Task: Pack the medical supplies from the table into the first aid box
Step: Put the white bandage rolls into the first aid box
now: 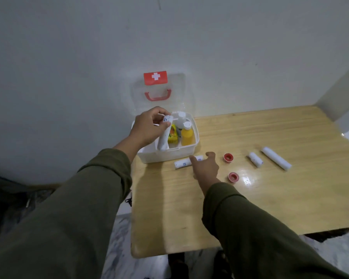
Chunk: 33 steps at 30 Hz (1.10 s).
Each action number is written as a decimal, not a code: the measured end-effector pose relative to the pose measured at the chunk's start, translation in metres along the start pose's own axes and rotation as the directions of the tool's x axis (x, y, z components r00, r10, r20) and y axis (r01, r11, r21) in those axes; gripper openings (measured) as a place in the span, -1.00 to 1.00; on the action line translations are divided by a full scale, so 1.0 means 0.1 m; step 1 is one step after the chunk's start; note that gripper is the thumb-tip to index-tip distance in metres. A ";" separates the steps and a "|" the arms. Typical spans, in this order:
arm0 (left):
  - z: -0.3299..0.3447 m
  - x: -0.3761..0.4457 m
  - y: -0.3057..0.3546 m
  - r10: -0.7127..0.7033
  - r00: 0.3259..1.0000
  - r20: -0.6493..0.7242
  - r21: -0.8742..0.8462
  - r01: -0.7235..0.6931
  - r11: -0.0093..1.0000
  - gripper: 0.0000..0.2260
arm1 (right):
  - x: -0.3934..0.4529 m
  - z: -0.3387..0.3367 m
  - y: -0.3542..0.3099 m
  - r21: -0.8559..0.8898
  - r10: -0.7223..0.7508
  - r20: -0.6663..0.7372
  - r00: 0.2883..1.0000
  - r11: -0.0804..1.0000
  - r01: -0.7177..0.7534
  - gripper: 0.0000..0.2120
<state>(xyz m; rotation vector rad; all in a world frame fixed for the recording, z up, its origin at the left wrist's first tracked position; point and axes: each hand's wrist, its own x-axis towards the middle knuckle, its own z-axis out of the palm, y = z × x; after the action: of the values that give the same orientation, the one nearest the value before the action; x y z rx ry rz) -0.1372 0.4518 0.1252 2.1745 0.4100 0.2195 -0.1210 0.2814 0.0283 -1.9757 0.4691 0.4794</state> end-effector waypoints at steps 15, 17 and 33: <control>0.11 0.15 -0.02 0.072 0.990 0.121 -0.018 -0.071 0.997 -0.84 | -0.05 0.32 0.11 0.159 0.051 -0.243 0.969 0.987 -0.012 -0.61; 0.11 0.15 -0.03 0.077 0.990 0.120 -0.021 -0.075 0.997 -0.84 | -0.05 0.32 0.11 0.175 0.064 -0.246 0.967 0.984 -0.021 -0.62; 0.11 0.14 0.13 0.075 0.996 -0.051 -0.215 -0.084 0.973 -0.84 | -0.14 -0.48 -0.40 0.168 -0.341 -0.292 0.894 0.901 0.399 -0.75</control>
<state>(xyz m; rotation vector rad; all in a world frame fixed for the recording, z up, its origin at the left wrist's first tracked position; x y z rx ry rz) -0.1176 0.4413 0.1293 1.9751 0.3077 0.3404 -0.1063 0.2560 0.0855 -1.8536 0.2750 -0.0738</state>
